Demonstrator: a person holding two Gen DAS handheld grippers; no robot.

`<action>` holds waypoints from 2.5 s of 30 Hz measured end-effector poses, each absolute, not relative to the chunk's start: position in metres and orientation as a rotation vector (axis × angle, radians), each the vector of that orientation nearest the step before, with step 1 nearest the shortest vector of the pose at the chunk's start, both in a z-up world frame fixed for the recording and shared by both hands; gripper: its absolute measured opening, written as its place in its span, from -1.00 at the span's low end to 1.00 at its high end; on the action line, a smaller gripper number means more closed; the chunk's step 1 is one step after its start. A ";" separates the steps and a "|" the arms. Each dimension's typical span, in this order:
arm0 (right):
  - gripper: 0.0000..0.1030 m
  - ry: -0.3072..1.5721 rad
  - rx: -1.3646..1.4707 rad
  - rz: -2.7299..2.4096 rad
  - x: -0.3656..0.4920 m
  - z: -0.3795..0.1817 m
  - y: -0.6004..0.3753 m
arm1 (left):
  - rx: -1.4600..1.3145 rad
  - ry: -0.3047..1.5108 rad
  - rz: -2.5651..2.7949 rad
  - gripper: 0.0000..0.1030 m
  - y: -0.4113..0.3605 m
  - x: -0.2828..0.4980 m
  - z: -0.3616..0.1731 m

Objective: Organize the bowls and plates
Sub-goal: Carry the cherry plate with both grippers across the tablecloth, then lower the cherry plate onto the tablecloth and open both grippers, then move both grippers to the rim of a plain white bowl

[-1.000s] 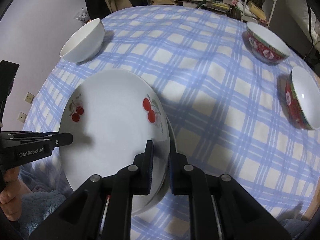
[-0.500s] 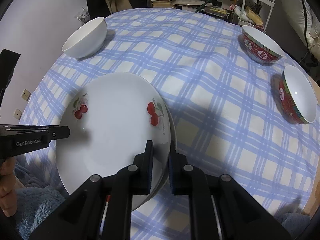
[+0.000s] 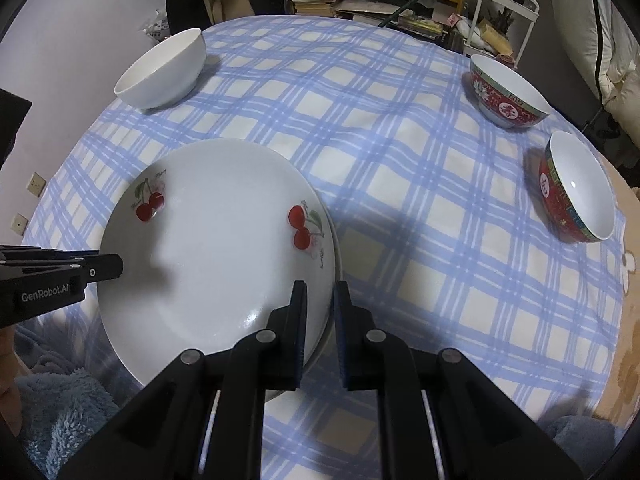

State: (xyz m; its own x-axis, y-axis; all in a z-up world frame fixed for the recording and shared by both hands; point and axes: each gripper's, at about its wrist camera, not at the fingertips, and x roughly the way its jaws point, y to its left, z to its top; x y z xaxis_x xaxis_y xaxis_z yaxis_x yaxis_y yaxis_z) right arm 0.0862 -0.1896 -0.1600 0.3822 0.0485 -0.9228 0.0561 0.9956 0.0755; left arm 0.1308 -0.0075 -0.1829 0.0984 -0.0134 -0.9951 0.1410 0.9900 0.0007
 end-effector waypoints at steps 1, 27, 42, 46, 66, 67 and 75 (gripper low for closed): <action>-0.72 1.180 0.116 -0.005 0.086 -0.160 -0.191 | 0.104 1.469 -0.114 -0.64 -0.006 0.132 -0.183; 0.03 1.150 0.237 -0.022 0.112 -0.155 -0.204 | 0.162 1.314 -0.083 -0.61 -0.008 0.158 -0.142; 0.78 1.096 0.223 0.008 0.163 -0.130 -0.191 | 0.136 1.234 0.024 0.55 0.037 0.198 -0.102; 0.93 1.054 0.174 0.030 0.178 -0.115 -0.178 | 0.124 1.229 0.015 0.59 0.050 0.210 -0.096; 0.93 1.034 0.173 0.131 0.299 -0.115 -0.119 | -0.060 1.205 0.018 0.64 0.111 0.329 -0.128; 0.91 1.038 0.177 0.138 0.303 -0.117 -0.116 | -0.062 1.208 0.015 0.64 0.110 0.331 -0.131; 0.38 1.131 0.259 0.172 0.332 -0.146 -0.102 | -0.084 1.237 -0.039 0.21 0.103 0.347 -0.156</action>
State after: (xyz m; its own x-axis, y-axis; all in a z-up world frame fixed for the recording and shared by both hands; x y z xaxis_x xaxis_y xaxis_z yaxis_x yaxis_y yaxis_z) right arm 0.3318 -0.1021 -0.1458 0.4171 0.2655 -0.8692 -0.0048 0.9570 0.2900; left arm 0.3470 0.1033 -0.1558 0.3273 -0.0754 -0.9419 -0.0155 0.9962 -0.0852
